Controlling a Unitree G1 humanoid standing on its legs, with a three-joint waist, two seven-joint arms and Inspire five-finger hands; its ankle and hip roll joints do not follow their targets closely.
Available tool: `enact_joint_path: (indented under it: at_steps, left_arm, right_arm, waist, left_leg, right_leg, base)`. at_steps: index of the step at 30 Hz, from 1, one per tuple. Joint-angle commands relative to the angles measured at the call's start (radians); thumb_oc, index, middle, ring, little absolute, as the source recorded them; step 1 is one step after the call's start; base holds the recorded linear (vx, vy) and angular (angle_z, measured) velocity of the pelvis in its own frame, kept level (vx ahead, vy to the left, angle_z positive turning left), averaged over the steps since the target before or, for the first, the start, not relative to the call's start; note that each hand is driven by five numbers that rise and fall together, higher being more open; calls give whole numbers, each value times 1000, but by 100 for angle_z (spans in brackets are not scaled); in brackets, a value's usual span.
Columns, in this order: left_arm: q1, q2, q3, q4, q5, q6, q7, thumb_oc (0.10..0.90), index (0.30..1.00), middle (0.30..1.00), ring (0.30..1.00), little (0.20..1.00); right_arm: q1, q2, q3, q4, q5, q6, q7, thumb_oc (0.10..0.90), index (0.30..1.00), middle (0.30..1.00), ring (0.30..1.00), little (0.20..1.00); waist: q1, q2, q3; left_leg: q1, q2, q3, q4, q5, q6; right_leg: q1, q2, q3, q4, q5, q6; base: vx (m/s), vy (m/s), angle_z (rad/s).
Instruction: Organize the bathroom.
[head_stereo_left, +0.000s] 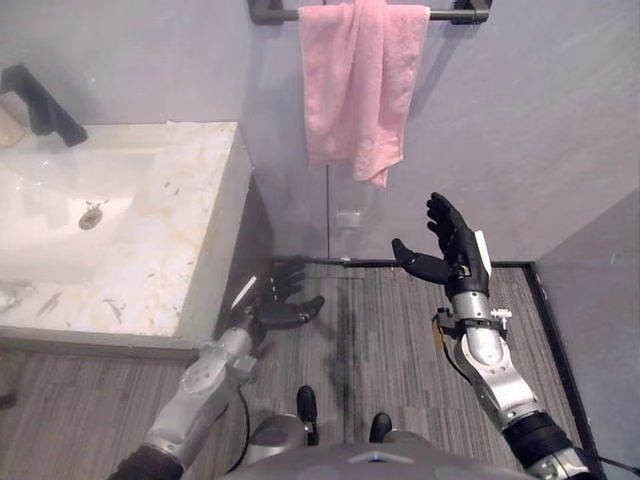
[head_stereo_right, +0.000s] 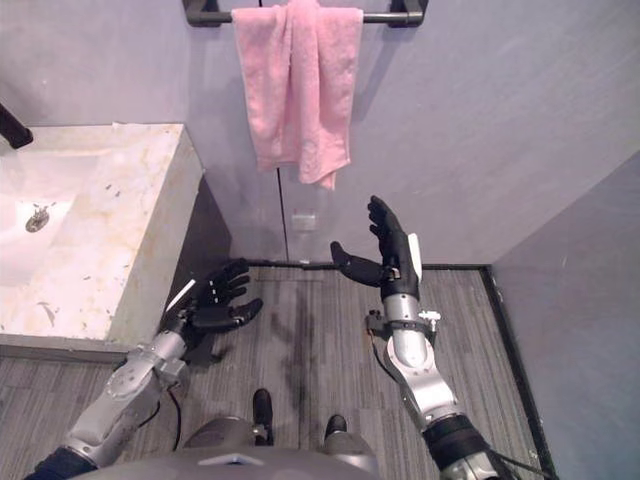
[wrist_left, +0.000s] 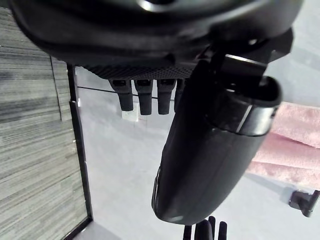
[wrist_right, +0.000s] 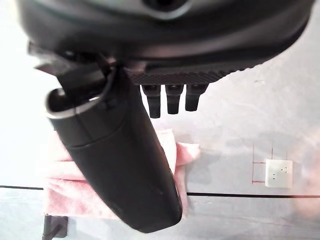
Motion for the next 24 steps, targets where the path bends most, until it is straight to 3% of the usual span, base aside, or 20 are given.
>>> enact_joint_path:
  at_steps: [1, 3, 6, 7, 8, 9, 10, 12, 16, 18, 21, 22, 24]
  left_arm:
    - [-67, 24, 15, -112, -19, -133, -51, 800, 900, 900, 900, 900]
    - [-83, 29, 2, -114, 10, -140, -47, 800, 900, 900, 900, 900]
    - [-113, 41, -17, -125, 28, -141, -23, 800, 900, 900, 900, 900]
    - [-125, 54, -7, -142, 23, -139, -31, 800, 900, 900, 900, 900]
    - [-124, 54, -4, -155, 20, -133, -24, 800, 900, 900, 900, 900]
    - [-124, 54, -4, -155, 20, -133, -24, 800, 900, 900, 900, 900]
    - [-124, 55, 2, -168, 17, -127, -12, 800, 900, 900, 900, 900]
    - [-142, 50, 2, -165, 24, -122, -4, 800, 900, 900, 900, 900]
    - [-164, 49, 2, -160, 28, -116, -20, 800, 900, 900, 900, 900]
    - [-164, 54, 0, -168, 11, -117, -13, 800, 900, 900, 900, 900]
    - [-167, 41, 7, -174, -16, -118, -46, 800, 900, 900, 900, 900]
    - [-167, 39, 4, -183, -18, -136, -73, 800, 900, 900, 900, 900]
    - [-169, 38, 5, -192, -35, -140, -103, 800, 900, 900, 900, 900]
  right_arm:
    - [-91, -8, -49, -113, 32, -129, 4, 800, 900, 900, 900, 900]
    - [-92, -6, -59, -117, 21, -134, -8, 800, 900, 900, 900, 900]
    - [-127, -3, -67, -115, -5, -117, -14, 800, 900, 900, 900, 900]
    - [-167, -21, -79, -118, 27, -93, -4, 800, 900, 900, 900, 900]
    - [-177, -22, -84, -117, 31, -89, -2, 800, 900, 900, 900, 900]
    - [-177, -22, -84, -117, 31, -89, -2, 800, 900, 900, 900, 900]
    - [-206, -34, -100, -124, 31, -68, 10, 800, 900, 900, 900, 900]
    - [-234, -48, -122, -128, 55, -40, 33, 800, 900, 900, 900, 900]
    - [-281, -75, -137, -100, 78, -11, 40, 800, 900, 900, 900, 900]
    - [-309, -87, -133, -97, 90, 16, 35, 800, 900, 900, 900, 900]
    - [-316, -106, -132, -105, 94, 35, 51, 800, 900, 900, 900, 900]
    - [-320, -116, -137, -100, 91, 45, 55, 800, 900, 900, 900, 900]
    - [-326, -127, -140, -86, 104, 54, 80, 800, 900, 900, 900, 900]
  waist:
    - [1, 29, -36]
    - [-12, 32, -23]
    - [-11, 19, -16]
    - [-11, 0, -11]
    - [-15, -12, -11]
    - [-15, -12, -11]
    - [-28, -18, -4]
    - [-40, -14, 4]
    - [-38, -46, -14]
    - [-38, -57, -30]
    - [-34, -60, -45]
    - [-29, -67, -44]
    - [-26, -74, -38]
  left_leg:
    - [-25, -29, -74, 48, -65, 29]
    - [-4, -35, -92, 35, -71, 35]
    - [19, -36, -110, 29, -85, 19]
    - [41, -45, -113, 26, -116, 8]
    - [50, -55, -111, 28, -134, 6]
    - [50, -55, -111, 28, -134, 6]
    - [83, -54, -110, 38, -169, 10]
    - [117, -45, -129, 49, -194, 19]
    - [104, -48, -166, 100, -225, 22]
    - [116, -20, -157, 139, -245, 1]
    - [91, 18, -140, 246, -179, -41]
    - [40, 30, -135, 354, -134, -63]
    - [5, 32, -124, 427, -132, -64]
  right_leg:
    - [-240, -8, 8, 515, 3, 33]
    - [-290, -17, 26, 554, 21, 34]
    - [-256, -55, -1, 335, 26, 29]
    - [-241, -82, 0, 105, 102, 57]
    - [-256, -96, 7, 32, 153, 74]
    - [-256, -96, 7, 32, 153, 74]
    - [-295, -90, 31, -73, 216, 92]
    - [-350, -77, 53, -48, 221, 85]
    - [-297, -60, 71, -33, 205, 84]
    - [-274, -52, 69, 9, 178, 77]
    - [-221, -32, 43, -12, 148, 40]
    - [-189, -23, 37, -22, 129, 17]
    - [-169, -19, 35, -19, 114, 0]
  base:
    - [151, 32, -25]
    - [226, -72, -10]
    - [338, -220, 18]
    - [408, -296, 1]
    - [354, -261, -2]
    - [388, -248, 1]
    - [395, -239, 5]
    - [474, -339, 15]
    - [303, -368, 53]
    - [270, -372, 69]
    - [226, -295, 32]
    - [190, -288, 7]
    - [169, -249, 4]
